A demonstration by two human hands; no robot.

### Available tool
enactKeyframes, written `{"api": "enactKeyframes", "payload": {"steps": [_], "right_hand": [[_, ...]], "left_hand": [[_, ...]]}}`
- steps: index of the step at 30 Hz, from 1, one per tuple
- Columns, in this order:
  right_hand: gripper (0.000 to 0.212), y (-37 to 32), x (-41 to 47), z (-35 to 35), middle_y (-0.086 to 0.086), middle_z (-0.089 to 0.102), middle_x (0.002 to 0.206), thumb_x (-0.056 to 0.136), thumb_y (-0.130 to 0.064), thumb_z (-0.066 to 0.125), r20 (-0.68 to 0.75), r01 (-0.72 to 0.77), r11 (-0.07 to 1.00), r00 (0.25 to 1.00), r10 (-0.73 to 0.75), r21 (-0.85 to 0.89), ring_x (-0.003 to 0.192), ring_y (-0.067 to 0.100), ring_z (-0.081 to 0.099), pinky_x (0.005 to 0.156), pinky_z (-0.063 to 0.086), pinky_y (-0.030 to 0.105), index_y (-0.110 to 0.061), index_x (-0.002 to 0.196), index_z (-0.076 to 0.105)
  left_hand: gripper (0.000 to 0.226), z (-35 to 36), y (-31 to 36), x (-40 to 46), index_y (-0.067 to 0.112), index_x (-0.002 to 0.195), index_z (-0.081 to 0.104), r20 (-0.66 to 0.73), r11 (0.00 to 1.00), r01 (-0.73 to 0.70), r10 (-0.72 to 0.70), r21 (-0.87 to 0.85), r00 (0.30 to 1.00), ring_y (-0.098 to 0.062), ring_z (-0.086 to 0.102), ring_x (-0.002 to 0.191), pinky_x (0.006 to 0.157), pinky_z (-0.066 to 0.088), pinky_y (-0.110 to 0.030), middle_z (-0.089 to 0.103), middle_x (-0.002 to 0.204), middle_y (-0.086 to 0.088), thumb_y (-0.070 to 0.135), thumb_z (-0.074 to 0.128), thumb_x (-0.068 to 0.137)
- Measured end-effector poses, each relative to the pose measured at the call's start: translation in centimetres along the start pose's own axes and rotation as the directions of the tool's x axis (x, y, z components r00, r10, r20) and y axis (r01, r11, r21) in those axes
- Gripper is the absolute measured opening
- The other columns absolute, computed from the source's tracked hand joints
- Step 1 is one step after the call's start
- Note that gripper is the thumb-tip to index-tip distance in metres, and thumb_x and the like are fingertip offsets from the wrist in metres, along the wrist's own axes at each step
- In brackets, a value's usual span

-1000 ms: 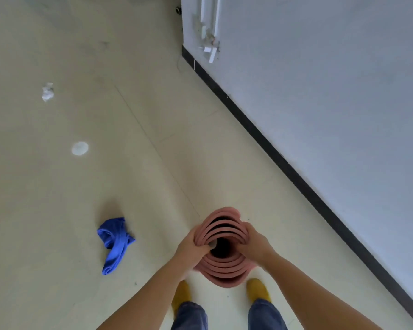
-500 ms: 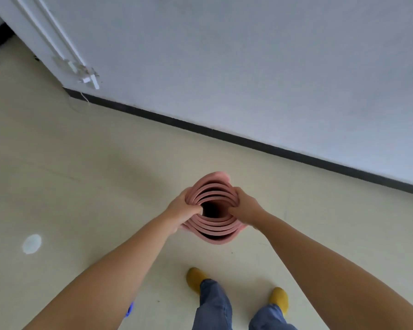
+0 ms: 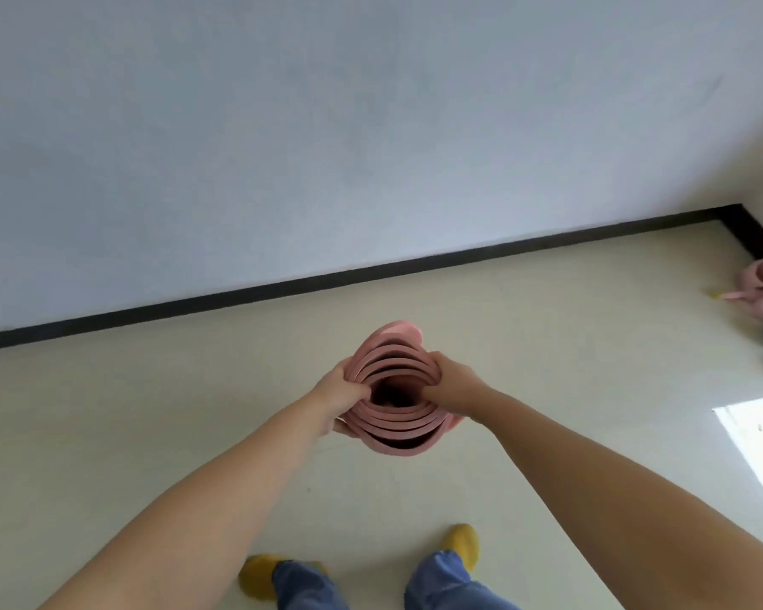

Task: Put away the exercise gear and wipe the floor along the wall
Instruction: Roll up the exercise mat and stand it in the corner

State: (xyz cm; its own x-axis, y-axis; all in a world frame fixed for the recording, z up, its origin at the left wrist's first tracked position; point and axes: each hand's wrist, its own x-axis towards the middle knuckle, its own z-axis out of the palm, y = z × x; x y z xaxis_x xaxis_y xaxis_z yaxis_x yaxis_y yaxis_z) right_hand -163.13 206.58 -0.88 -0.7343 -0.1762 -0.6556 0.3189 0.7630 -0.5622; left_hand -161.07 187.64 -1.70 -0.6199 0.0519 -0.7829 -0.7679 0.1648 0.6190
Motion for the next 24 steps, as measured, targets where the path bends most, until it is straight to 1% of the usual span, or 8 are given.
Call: {"api": "enactKeyframes", "payload": {"steps": [3,5,10,13,16,19,21,24], "right_hand": [[0.046,7.6,-2.2,-6.0,0.009,0.061,0.11,0.083,-0.015,0.051,-0.035,-0.056,0.996,0.998,0.058,0.069,0.097,0.028,0.062,0.082,0.056,0.04,-0.02,0.128,0.044],[0.046,11.9,-3.5,-10.2,0.009,0.06,0.11,0.083,-0.015,0.05,-0.065,-0.094,0.983,0.992,0.105,0.158,0.095,0.029,0.064,0.078,0.058,0.041,-0.021,0.127,0.044],[0.041,20.6,-5.7,-20.2,0.009,0.059,0.11,0.084,-0.014,0.05,-0.151,-0.137,0.936,0.969,0.194,0.324,0.09,0.029,0.065,0.056,0.054,0.029,-0.019,0.124,0.045],[0.041,25.4,-6.5,-24.6,0.009,0.059,0.109,0.083,-0.014,0.05,-0.195,-0.158,0.899,0.947,0.256,0.409,0.089,0.026,0.064,0.057,0.055,0.029,-0.018,0.123,0.046],[0.038,29.3,-6.8,-29.0,0.011,0.059,0.109,0.083,-0.013,0.051,-0.233,-0.167,0.862,0.923,0.308,0.478,0.085,0.029,0.066,0.054,0.057,0.033,-0.017,0.121,0.047],[0.037,32.6,-5.9,-34.4,0.01,0.059,0.108,0.083,-0.014,0.052,-0.267,-0.173,0.849,0.902,0.34,0.499,0.082,0.028,0.066,0.052,0.056,0.031,-0.016,0.12,0.047],[0.036,34.9,-4.6,-38.6,0.01,0.058,0.107,0.083,-0.014,0.05,-0.288,-0.169,0.83,0.886,0.365,0.531,0.079,0.027,0.066,0.05,0.055,0.03,-0.016,0.119,0.048],[0.032,38.2,-3.1,-44.6,0.01,0.059,0.106,0.084,-0.015,0.049,-0.312,-0.196,0.802,0.849,0.426,0.564,0.079,0.027,0.066,0.051,0.056,0.031,-0.018,0.116,0.048]], "left_hand": [[0.058,9.4,2.7,1.0,0.034,0.128,0.043,0.057,0.994,-0.01,0.004,0.111,0.998,-0.027,0.062,0.091,0.058,0.055,-0.038,0.063,0.107,-0.006,0.002,0.048,0.08],[0.058,14.9,5.5,1.9,0.034,0.128,0.043,0.112,0.983,-0.028,0.008,0.182,0.994,-0.027,0.062,0.091,0.058,0.056,-0.038,0.062,0.108,-0.007,0.003,0.049,0.08],[0.054,27.5,13.1,4.4,0.03,0.126,0.044,0.225,0.931,-0.08,-0.003,0.357,0.974,-0.03,0.065,0.087,0.059,0.058,-0.041,0.063,0.107,-0.011,0.004,0.048,0.079],[0.052,34.2,16.3,6.0,0.029,0.124,0.045,0.292,0.893,-0.114,-0.021,0.436,0.956,-0.031,0.064,0.085,0.06,0.058,-0.042,0.063,0.106,-0.013,0.002,0.047,0.079],[0.05,40.0,19.4,8.0,0.027,0.121,0.047,0.338,0.86,-0.161,-0.015,0.485,0.941,-0.033,0.065,0.088,0.066,0.058,-0.047,0.063,0.106,-0.015,0.002,0.047,0.079],[0.047,45.4,23.5,10.6,0.024,0.118,0.049,0.392,0.827,-0.209,-0.016,0.522,0.92,-0.033,0.065,0.083,0.068,0.058,-0.051,0.064,0.101,-0.014,0.001,0.045,0.078],[0.046,49.3,26.9,13.0,0.023,0.118,0.049,0.433,0.81,-0.232,-0.029,0.538,0.901,-0.033,0.065,0.079,0.068,0.058,-0.05,0.064,0.098,-0.014,0.001,0.045,0.078],[0.05,55.3,32.5,16.0,0.025,0.122,0.046,0.474,0.767,-0.263,-0.061,0.586,0.879,-0.032,0.066,0.085,0.064,0.059,-0.045,0.063,0.104,-0.013,0.001,0.046,0.078]]}}
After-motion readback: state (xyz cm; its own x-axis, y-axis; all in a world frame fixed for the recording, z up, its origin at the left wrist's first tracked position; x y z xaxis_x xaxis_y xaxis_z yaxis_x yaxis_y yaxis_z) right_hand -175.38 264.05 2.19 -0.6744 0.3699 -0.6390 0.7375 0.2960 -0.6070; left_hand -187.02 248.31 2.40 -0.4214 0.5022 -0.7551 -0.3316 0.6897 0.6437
